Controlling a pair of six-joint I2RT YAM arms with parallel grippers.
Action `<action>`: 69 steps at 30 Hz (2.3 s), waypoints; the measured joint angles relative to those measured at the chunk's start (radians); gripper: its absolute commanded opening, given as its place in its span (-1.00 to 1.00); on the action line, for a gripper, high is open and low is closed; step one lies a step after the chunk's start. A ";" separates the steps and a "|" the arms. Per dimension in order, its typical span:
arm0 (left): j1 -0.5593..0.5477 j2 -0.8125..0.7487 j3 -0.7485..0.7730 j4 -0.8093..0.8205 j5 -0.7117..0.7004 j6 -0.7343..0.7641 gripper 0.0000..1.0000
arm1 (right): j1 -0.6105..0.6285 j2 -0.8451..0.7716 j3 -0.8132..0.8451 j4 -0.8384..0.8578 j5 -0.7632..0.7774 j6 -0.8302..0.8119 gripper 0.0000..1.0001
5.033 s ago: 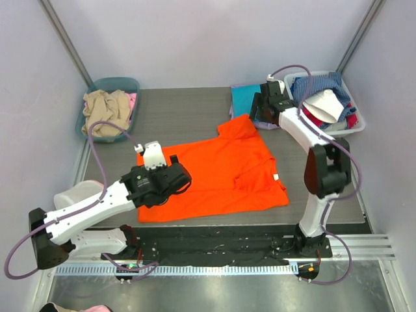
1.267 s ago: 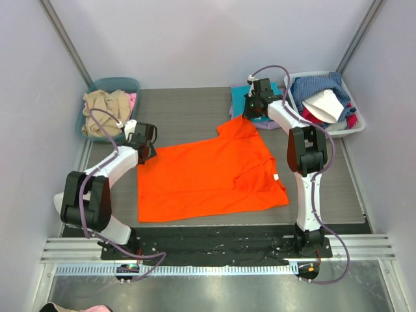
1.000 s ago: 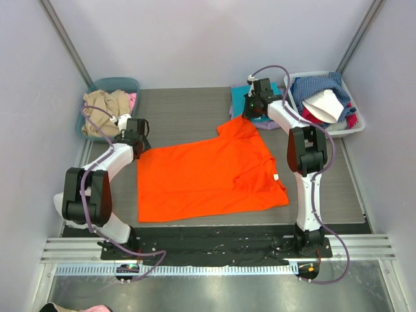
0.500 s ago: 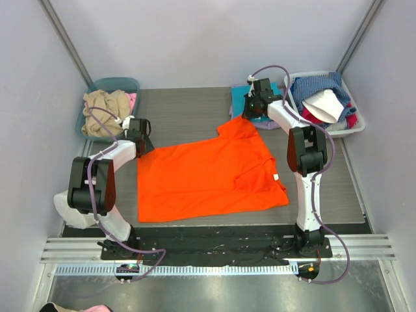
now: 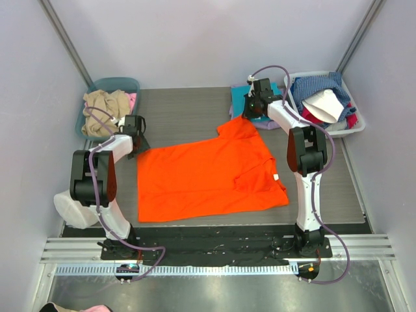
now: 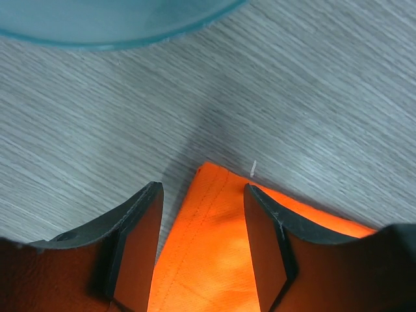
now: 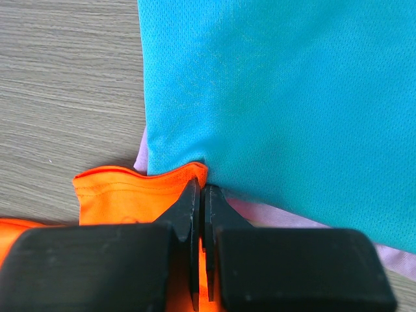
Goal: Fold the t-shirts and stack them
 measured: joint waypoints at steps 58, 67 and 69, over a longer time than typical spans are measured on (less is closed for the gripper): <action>0.001 -0.128 0.096 -0.147 0.191 0.051 -1.00 | -0.041 -0.549 -0.492 -0.034 0.138 0.123 -0.98; 0.001 -0.213 0.011 -0.148 0.218 0.042 -1.00 | -0.043 -0.557 -0.560 -0.057 0.165 0.137 -0.98; 0.001 -0.213 0.001 -0.148 0.220 0.041 -1.00 | -0.043 -0.552 -0.560 -0.055 0.165 0.142 -0.86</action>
